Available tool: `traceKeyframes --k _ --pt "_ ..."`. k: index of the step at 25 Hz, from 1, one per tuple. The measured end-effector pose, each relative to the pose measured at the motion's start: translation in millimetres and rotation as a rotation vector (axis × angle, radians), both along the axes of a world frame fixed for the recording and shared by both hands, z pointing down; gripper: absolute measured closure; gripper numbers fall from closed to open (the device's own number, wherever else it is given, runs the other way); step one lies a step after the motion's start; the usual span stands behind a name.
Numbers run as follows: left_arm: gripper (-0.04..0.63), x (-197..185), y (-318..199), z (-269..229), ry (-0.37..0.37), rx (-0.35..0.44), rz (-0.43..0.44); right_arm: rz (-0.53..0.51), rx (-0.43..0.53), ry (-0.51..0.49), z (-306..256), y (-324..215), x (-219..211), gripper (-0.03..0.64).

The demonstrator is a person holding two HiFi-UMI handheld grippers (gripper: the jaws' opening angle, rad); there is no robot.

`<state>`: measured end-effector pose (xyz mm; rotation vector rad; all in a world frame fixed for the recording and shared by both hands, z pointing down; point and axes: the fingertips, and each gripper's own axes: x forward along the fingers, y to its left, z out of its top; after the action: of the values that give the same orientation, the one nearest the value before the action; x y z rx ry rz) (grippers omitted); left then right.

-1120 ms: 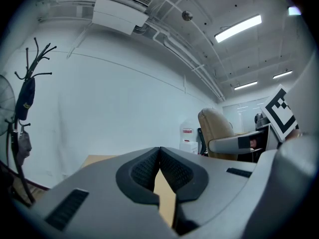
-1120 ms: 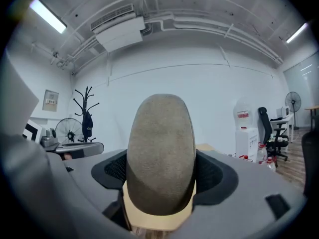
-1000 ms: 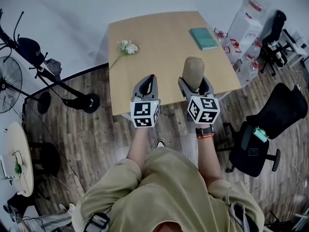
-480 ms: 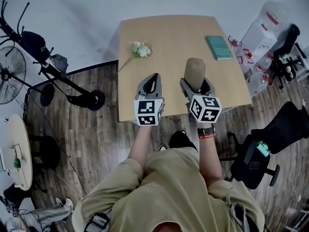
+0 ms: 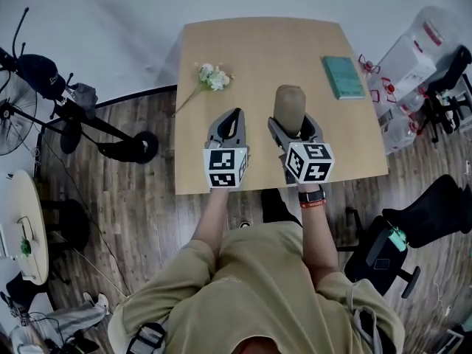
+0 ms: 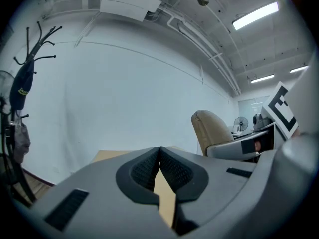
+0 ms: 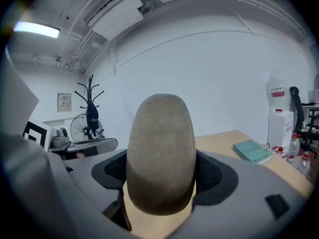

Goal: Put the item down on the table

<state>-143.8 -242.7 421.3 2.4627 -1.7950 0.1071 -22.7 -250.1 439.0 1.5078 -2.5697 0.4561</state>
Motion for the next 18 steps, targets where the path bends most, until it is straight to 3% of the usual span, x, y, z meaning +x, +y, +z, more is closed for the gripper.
traceKeyframes --k 5,10,18 --pt "0.571 13 -43 19 -0.017 -0.037 0.007 0.046 -0.061 0.04 27 -53 19 0.224" --pt "0.571 8 -81 27 -0.015 -0.048 -0.005 0.025 -0.089 0.085 44 -96 17 0.224" --pt "0.572 19 -131 49 -0.089 -0.064 0.025 0.006 -0.211 0.054 79 -146 15 0.224"
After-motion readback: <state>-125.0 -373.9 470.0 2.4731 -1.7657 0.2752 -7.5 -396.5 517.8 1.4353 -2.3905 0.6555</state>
